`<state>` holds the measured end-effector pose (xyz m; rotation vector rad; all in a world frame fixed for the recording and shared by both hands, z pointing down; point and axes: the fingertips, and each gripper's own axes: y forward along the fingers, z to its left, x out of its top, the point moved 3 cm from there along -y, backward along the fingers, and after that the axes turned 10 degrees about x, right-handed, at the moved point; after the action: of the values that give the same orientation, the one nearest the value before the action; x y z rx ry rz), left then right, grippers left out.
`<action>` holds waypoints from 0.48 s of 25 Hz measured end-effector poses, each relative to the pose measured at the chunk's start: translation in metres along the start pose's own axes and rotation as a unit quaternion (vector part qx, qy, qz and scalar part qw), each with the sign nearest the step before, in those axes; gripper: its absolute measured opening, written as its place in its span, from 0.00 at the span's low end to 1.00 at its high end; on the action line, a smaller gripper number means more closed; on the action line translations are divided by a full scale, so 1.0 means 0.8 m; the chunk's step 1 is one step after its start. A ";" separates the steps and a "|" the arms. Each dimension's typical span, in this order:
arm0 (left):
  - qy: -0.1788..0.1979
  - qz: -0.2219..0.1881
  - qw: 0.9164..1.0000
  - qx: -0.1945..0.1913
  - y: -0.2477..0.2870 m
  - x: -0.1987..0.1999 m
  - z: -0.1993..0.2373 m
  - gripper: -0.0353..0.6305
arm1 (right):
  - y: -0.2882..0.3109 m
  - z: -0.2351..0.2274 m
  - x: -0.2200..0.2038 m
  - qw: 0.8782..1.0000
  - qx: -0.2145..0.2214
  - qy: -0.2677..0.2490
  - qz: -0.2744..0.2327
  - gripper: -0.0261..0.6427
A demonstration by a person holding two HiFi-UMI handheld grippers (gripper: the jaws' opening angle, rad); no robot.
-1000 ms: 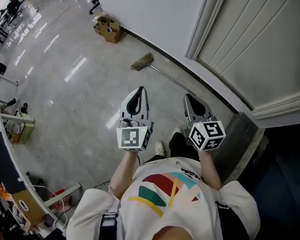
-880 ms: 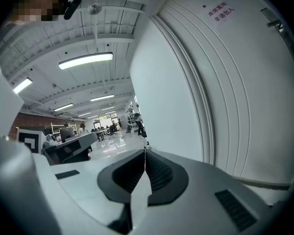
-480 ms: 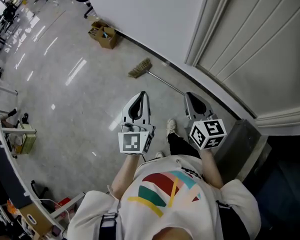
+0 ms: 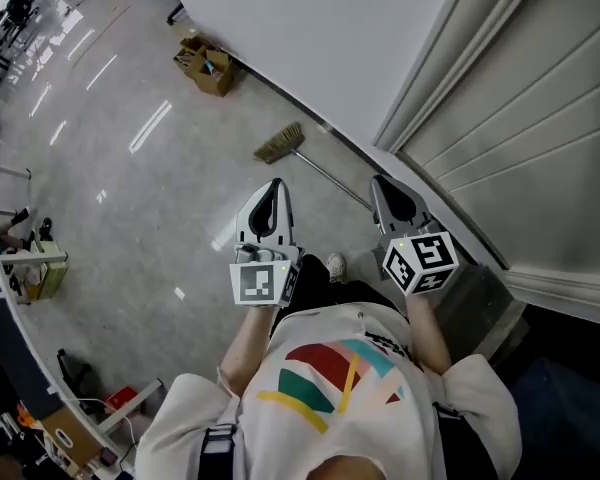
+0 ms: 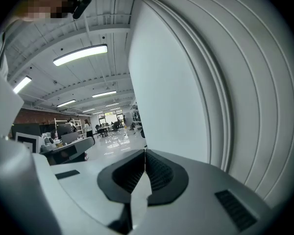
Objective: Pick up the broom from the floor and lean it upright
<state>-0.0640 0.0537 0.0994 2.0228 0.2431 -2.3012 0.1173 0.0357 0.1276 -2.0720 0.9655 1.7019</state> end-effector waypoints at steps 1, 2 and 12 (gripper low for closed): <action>-0.004 0.001 1.000 0.002 0.011 0.003 0.005 0.12 | 0.012 -0.003 0.004 1.000 0.002 -0.001 0.003 0.06; -0.004 0.004 1.000 0.004 0.022 0.005 0.011 0.12 | 0.025 -0.006 0.007 1.000 0.004 -0.002 0.005 0.06; -0.007 0.022 1.000 -0.020 0.122 0.001 0.081 0.12 | 0.136 -0.021 0.026 1.000 -0.007 0.021 0.020 0.06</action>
<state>-0.1121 -0.0529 0.0991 1.9710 0.2390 -2.2653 0.0601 -0.0609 0.1323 -2.1190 1.0183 1.6954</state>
